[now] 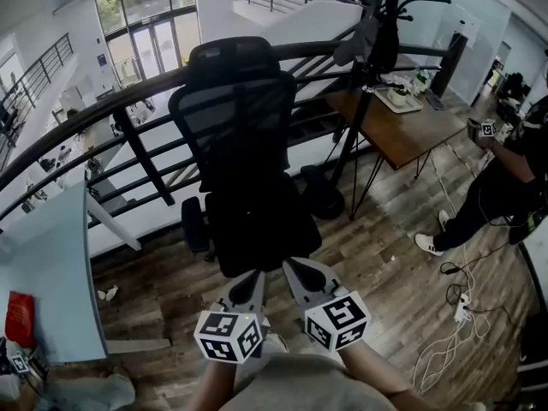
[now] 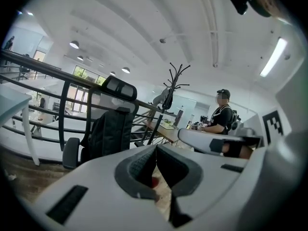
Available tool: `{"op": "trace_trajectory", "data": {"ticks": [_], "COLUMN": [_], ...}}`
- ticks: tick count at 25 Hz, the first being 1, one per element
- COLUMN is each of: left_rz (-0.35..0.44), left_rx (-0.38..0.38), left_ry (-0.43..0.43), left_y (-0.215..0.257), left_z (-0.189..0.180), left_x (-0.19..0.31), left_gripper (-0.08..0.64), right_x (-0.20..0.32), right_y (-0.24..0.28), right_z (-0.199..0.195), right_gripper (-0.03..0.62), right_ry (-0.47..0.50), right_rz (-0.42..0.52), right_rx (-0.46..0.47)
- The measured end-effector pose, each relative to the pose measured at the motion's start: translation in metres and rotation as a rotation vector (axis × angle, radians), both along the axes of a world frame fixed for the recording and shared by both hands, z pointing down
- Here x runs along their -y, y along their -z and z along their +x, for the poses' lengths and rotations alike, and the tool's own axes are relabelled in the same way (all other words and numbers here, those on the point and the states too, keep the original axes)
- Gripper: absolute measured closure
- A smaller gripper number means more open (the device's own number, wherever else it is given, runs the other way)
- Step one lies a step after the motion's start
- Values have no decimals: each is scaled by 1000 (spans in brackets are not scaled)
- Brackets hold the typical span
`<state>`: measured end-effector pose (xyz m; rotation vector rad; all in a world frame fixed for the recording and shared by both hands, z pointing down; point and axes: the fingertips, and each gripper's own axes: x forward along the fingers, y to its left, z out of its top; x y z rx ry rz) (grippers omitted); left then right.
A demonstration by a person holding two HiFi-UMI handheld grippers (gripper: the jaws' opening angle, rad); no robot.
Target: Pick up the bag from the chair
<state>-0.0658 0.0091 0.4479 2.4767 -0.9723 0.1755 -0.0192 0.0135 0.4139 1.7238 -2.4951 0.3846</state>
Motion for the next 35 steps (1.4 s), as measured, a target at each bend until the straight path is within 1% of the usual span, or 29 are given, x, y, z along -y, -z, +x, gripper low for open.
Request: {"op": "trace_trajectory", "data": {"ticks": [12,17,21,25,29,32,35], "left_rz": [28,29,40,38,44,52,56], "left_rx": [3,12,29,31,36,35,40], "left_ry": [-9,-9,-16,-9,0,18,47], "left_y": [-3,-6,-7,-9,-11,-12,-14], "left_z": [-9,-16,-18,-11,-5,-2,3], "left_x": [99,127,144,157,171,185,204], "left_gripper": [557,557,557,557,557,557,557], "right_x": [96,124,137,149,168,185,205], "right_y": [-4,-6,-6,-7,-4,-2,-5], "right_z": [-7,-12,-13,-4,9,14,18], "right_gripper": [591,591,591,591,591,591,591], "right_ry": [-6,-14,-18,-33,-53,-44,-11], "right_rz": [17,14,7,6,24,36,39], "right_rx": [-4,-2,8,11,13,18,19]}}
